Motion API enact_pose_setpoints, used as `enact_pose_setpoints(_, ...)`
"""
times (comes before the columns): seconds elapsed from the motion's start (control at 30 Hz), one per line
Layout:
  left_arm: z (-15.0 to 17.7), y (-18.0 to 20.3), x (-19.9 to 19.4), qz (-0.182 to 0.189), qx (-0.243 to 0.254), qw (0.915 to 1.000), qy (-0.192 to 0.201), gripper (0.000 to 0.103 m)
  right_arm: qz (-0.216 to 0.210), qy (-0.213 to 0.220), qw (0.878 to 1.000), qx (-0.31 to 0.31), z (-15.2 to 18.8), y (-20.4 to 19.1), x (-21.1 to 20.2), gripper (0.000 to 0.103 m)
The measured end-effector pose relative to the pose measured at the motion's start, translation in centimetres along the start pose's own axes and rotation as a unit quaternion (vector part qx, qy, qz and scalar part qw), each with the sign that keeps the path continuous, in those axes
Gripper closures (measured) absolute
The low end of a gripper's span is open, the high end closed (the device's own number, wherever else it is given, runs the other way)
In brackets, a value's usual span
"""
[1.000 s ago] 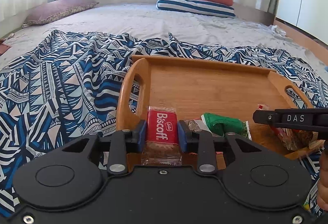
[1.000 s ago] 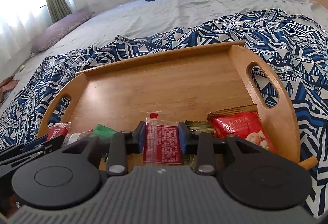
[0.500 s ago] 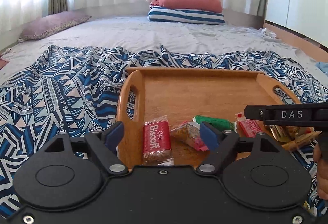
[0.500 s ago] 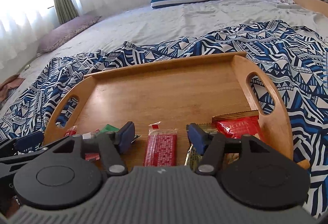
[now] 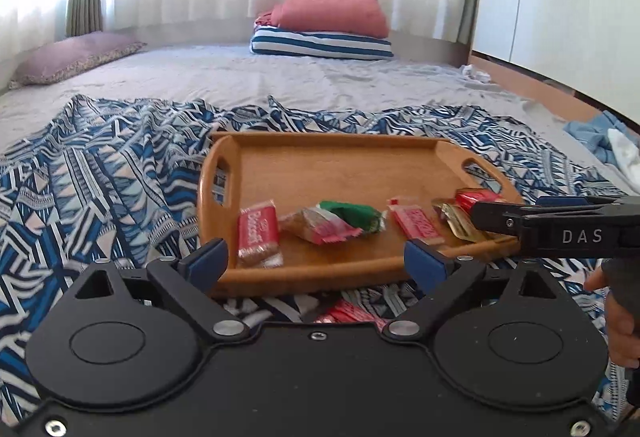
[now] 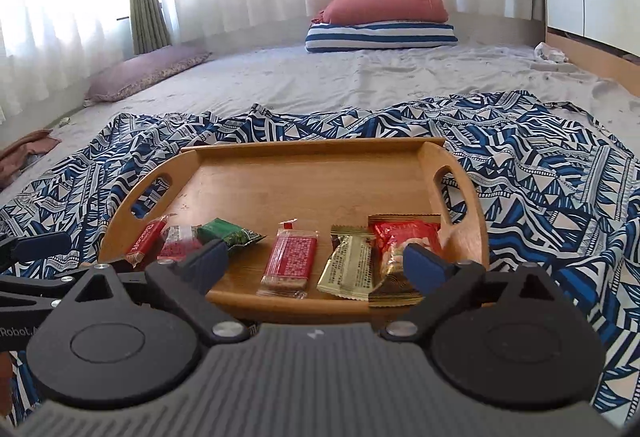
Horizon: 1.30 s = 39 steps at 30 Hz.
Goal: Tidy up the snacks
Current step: 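Grasp the long red bar with the left tool while the right tool grasps the white packet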
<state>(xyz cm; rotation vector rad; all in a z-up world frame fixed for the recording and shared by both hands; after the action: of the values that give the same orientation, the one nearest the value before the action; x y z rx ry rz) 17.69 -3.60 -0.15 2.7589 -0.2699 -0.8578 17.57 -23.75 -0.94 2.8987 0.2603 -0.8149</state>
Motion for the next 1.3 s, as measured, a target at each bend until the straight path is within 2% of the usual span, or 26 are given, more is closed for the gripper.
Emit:
enact_pose_setpoints(0.3, 2.9, 0.1, -1.6, 0.006, -0.012, 0.9996, -0.026, 0.008, 0.013, 0.014, 0.999, -0.036, 3.2, -1.2, -4.5, 0.000)
enact_pose_setpoints(0.4, 3.8, 0.5, -1.7, 0.015, -0.011, 0.9986, -0.050, 0.011, 0.009, 0.019, 0.998, -0.055, 4.4, -2.1, -6.0, 0.000)
enact_pose_setpoints(0.53, 4.5, 1.3, -1.7, 0.022, -0.014, 0.9978, -0.062, 0.014, 0.009, 0.019, 0.997, -0.081, 6.1, -3.3, -7.7, 0.000)
enact_pose_setpoints(0.57, 4.7, 1.5, -1.6, 0.019, -0.015, 0.9977, -0.064, 0.020, 0.010, 0.018, 0.996, -0.084, 6.5, -3.5, -7.9, 0.000)
enact_pose_setpoints(0.6, 4.9, 1.7, -1.5, 0.016, -0.015, 0.9976, -0.066, 0.031, 0.011, 0.017, 0.996, -0.088, 6.8, -3.7, -8.1, 0.000)
enact_pose_setpoints(0.67, 5.4, 2.1, -1.3, 0.015, -0.015, 0.9968, -0.078, 0.044, 0.014, 0.015, 0.995, -0.094, 7.6, -4.3, -8.6, 0.000)
enact_pose_setpoints(0.7, 5.6, 2.4, -1.1, 0.018, -0.017, 0.9963, -0.082, 0.047, 0.013, 0.014, 0.995, -0.097, 7.9, -4.5, -8.7, 0.000)
enact_pose_setpoints(0.83, 5.7, 2.9, -0.6, 0.019, -0.040, 0.9954, -0.085, 0.047, 0.020, 0.014, 0.995, -0.097, 8.9, -5.2, -9.0, 0.000)
enact_pose_setpoints(1.03, 6.0, 2.8, 0.8, 0.010, -0.080, 0.9917, -0.100, 0.052, 0.011, 0.025, 0.998, -0.057, 9.3, -5.2, -9.1, 0.002)
enact_pose_setpoints(1.1, 6.1, 2.8, 0.7, 0.015, -0.080, 0.9915, -0.102, 0.063, 0.013, 0.026, 0.998, -0.055, 9.3, -5.3, -9.0, 0.004)
enact_pose_setpoints(1.3, 6.3, 2.6, -0.8, 0.031, -0.068, 0.9913, -0.108, 0.079, 0.004, 0.021, 0.998, -0.052, 9.5, -5.8, -8.7, 0.013)
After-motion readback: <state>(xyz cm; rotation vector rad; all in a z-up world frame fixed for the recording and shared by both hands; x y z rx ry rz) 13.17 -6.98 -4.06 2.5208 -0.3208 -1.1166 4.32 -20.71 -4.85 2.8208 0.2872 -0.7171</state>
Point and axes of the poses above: each gripper's, at about its wrist camera, not at the fingertips, and x roughly the way its jaws point, y to its right, z to its underside, the point moved 9 cm from there along x, roughly the way its jaws point, and after that the axes turned 14 degrees about -x, right-handed, at the moved point
